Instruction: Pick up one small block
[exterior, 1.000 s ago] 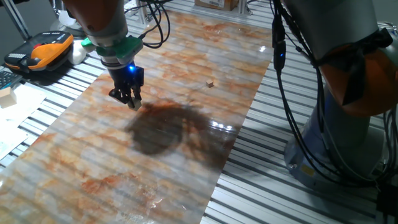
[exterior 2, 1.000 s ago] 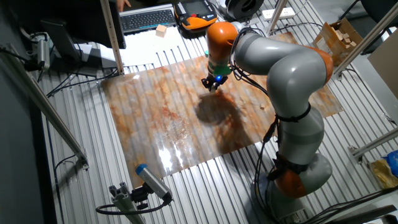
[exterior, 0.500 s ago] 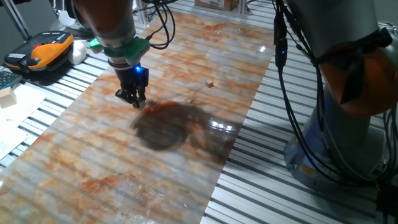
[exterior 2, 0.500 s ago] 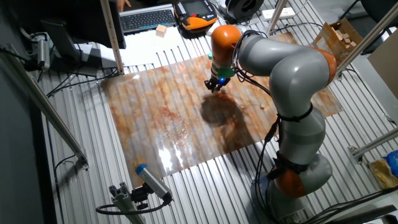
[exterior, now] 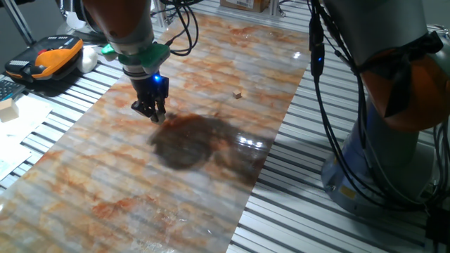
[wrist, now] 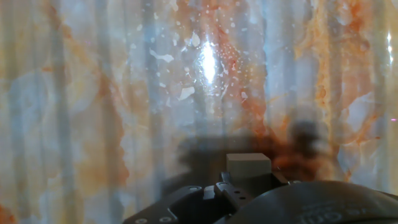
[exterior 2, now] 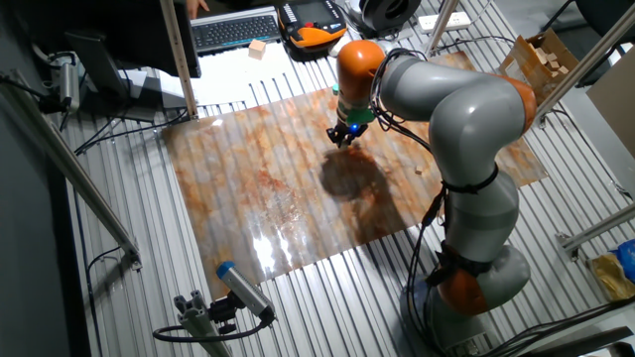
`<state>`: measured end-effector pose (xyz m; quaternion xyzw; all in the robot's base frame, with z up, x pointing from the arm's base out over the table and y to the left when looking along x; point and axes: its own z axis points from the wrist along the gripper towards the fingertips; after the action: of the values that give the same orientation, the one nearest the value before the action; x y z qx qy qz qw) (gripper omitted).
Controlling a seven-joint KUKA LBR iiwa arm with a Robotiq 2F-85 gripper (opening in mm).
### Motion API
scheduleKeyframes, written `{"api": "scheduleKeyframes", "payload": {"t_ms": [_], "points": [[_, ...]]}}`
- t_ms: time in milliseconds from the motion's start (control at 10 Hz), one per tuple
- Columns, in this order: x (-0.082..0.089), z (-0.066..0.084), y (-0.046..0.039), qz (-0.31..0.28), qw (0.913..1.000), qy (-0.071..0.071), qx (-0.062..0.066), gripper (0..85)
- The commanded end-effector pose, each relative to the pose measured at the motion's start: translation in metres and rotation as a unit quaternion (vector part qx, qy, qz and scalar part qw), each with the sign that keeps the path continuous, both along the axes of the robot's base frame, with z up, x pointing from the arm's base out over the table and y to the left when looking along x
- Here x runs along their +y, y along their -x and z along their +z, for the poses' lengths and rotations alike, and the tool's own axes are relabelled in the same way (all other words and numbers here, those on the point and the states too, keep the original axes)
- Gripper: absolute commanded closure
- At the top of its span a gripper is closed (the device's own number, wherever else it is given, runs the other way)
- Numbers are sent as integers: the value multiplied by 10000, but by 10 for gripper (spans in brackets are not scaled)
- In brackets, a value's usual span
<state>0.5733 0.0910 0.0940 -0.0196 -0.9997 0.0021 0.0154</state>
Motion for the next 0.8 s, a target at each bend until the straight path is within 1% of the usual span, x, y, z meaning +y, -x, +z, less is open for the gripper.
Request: {"api": "scheduleKeyframes", "payload": {"t_ms": [0,100,200,300,700], "points": [[45,36,-22,-46,10000,-10,20,850],[114,92,-37,-120,9999,66,26,850],[145,119,-34,-158,9998,81,17,850],[149,122,-35,-160,9999,43,26,850],[162,128,-48,-152,9999,36,11,850]]}}
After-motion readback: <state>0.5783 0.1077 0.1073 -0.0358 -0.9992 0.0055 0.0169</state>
